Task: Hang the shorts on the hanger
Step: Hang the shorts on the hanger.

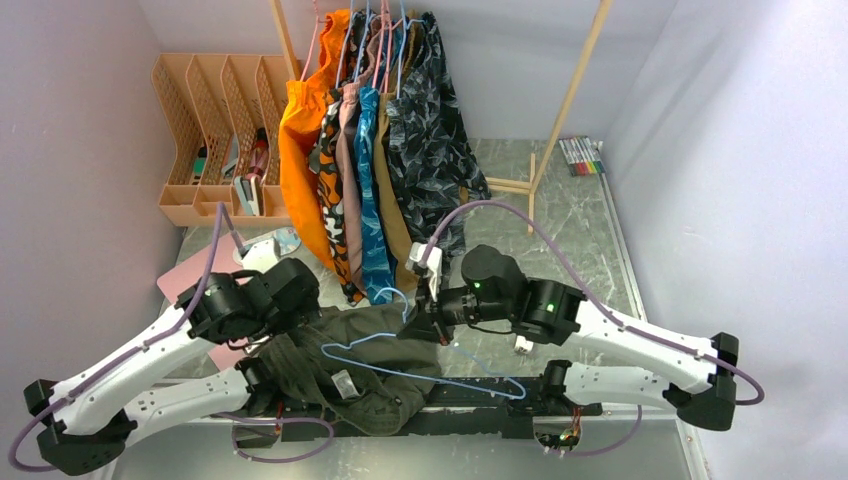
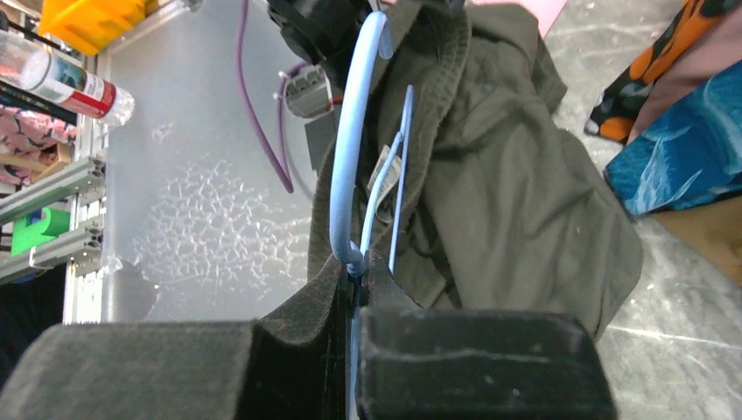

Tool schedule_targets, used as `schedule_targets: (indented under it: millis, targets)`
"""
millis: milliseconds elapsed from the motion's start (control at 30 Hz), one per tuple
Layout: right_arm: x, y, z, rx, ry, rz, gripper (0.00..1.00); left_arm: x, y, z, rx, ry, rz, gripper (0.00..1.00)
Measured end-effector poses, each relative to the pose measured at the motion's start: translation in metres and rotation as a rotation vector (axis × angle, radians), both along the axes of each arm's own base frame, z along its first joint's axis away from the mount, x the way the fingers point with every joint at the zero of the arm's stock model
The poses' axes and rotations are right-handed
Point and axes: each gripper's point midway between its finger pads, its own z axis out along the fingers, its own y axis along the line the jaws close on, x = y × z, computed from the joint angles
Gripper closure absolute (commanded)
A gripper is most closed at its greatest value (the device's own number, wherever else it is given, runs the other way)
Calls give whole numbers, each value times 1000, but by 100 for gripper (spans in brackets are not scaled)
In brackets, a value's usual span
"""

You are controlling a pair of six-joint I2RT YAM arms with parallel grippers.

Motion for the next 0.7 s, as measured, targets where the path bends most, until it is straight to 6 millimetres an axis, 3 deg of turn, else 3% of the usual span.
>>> schedule_targets:
  millis: [267,467,600,700]
  targets:
    - [6,9,-30,-76,45,-24,100,8,6,-16,124,61,9,1]
    - [23,0,-52,-233,52,-128,100,7,12,-32,194,111,-8,0]
    - [28,-9,-59,-302,59,-178,100,10,14,-32,200,110,-13,0]
    - [22,-12,-51,-278,68,-163,100,11,13,-32,202,107,-17,0]
